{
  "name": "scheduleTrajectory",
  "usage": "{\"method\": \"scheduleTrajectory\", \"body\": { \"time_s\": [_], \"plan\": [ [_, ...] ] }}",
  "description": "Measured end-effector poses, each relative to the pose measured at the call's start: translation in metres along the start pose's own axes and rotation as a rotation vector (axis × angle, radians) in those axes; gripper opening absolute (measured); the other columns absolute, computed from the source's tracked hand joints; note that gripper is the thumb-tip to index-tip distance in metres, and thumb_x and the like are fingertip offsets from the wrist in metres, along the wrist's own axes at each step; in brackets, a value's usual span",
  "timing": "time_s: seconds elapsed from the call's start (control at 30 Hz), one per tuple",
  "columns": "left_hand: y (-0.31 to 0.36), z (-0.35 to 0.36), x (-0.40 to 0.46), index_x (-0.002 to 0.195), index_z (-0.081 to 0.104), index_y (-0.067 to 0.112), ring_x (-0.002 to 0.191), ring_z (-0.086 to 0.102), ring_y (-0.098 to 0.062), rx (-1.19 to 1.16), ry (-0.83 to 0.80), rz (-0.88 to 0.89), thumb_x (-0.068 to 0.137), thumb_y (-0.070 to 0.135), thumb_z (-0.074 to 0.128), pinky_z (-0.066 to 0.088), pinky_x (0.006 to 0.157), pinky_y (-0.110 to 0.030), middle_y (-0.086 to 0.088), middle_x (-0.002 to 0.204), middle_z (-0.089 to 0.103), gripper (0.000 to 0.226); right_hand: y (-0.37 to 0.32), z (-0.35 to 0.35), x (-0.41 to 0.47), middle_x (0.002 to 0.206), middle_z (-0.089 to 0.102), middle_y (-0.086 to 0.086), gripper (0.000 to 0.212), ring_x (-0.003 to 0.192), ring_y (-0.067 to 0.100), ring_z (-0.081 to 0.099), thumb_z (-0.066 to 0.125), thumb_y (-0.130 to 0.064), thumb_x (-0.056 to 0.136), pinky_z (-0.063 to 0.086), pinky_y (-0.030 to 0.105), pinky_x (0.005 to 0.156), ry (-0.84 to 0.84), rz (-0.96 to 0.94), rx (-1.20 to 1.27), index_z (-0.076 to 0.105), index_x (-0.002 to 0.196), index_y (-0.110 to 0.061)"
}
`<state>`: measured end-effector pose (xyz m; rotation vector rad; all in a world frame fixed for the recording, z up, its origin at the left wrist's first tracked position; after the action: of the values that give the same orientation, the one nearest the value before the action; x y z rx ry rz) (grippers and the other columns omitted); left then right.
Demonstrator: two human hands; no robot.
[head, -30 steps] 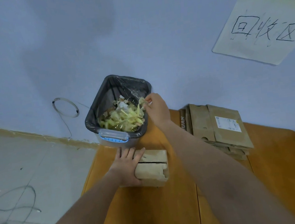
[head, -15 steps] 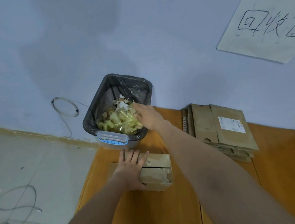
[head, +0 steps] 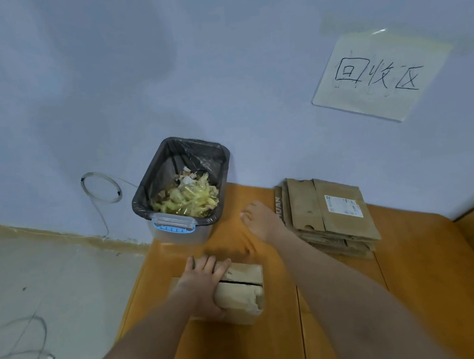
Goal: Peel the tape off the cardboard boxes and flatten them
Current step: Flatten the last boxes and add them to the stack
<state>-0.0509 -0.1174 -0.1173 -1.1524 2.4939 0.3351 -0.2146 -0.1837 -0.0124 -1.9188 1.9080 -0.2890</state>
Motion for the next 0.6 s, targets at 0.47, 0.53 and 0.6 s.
{"method": "scheduleTrajectory", "body": {
  "time_s": [0.47, 0.53, 0.6],
  "plan": [
    [0.072, 0.006, -0.101, 0.153, 0.001, 0.025, 0.144, 0.013, -0.032, 0.023, 0.055, -0.015, 0.072, 0.071, 0.061, 0.003, 0.117, -0.058, -0.012, 0.155, 0.017, 0.111, 0.017, 0.081, -0.18, 0.139, 0.044, 0.004, 0.047, 0.127, 0.023, 0.041, 0.031, -0.034, 0.102, 0.039, 0.036, 0.099, -0.127, 0.017, -0.287, 0.037, 0.144, -0.015],
    [0.081, 0.009, -0.11, 0.153, 0.004, 0.024, 0.145, 0.011, -0.033, 0.034, 0.057, -0.004, 0.073, 0.07, 0.06, 0.003, 0.117, -0.058, -0.013, 0.156, 0.015, 0.108, 0.017, 0.088, -0.195, 0.14, 0.043, 0.003, 0.046, 0.128, 0.022, 0.04, 0.03, -0.033, 0.102, 0.038, 0.035, 0.101, -0.107, 0.029, -0.265, 0.038, 0.144, -0.015],
    [0.088, 0.012, -0.118, 0.153, 0.007, 0.022, 0.145, 0.012, -0.032, 0.039, 0.075, 0.009, 0.074, 0.07, 0.059, 0.005, 0.117, -0.057, -0.011, 0.157, 0.014, 0.106, 0.018, 0.092, -0.208, 0.142, 0.043, 0.002, 0.047, 0.129, 0.021, 0.039, 0.029, -0.033, 0.102, 0.037, 0.035, 0.103, -0.096, 0.053, -0.229, 0.037, 0.145, -0.016]
  ]
}}
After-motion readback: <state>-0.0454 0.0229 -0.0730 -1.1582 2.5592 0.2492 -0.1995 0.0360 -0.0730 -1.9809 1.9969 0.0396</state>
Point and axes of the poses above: each hand's wrist, its own x-axis towards the middle knuckle, its own z-axis out of the palm, y = z × x, the point moved 5 cm from there along x, towards the middle knuckle
